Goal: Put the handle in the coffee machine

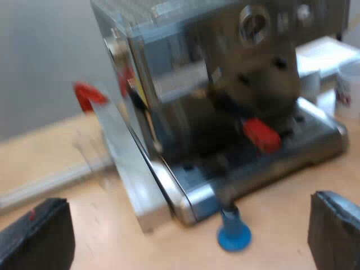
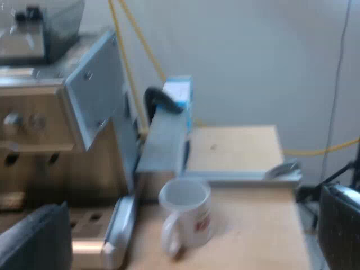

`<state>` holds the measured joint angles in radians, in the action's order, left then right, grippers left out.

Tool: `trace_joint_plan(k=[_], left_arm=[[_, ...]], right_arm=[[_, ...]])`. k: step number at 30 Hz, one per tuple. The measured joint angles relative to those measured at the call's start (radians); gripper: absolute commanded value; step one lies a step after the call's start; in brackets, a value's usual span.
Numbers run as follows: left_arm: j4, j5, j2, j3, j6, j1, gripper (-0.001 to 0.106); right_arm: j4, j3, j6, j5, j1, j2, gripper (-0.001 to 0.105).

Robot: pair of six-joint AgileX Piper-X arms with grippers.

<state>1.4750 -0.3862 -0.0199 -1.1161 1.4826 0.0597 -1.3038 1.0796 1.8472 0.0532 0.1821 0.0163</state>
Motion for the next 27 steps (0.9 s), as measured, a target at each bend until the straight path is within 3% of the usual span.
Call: trace_joint_plan(k=[6,13,22,25,27], left_arm=[[0.042,-0.011,0.0,0.112,0.0,-0.008,0.085],[0.04,-0.011,0.002,0.136,-0.001,-0.038,0.085],[-0.104,0.03,0.002,0.209,-0.001,-0.083,0.085],[-0.221,0.097,0.004,0.288,0.014,-0.083,0.085],[-0.335,0.118,0.007,0.408,0.046,-0.083,0.085]], right_arm=[[-0.06,-0.005,0.023,-0.066,0.0,0.0,0.089],[-0.088,-0.005,0.022,-0.071,0.0,0.0,0.089],[-0.031,-0.054,0.022,-0.096,0.0,0.0,0.089],[0.029,-0.079,0.022,-0.109,0.0,0.0,0.089],[0.085,-0.132,0.022,-0.109,0.0,0.0,0.089]])
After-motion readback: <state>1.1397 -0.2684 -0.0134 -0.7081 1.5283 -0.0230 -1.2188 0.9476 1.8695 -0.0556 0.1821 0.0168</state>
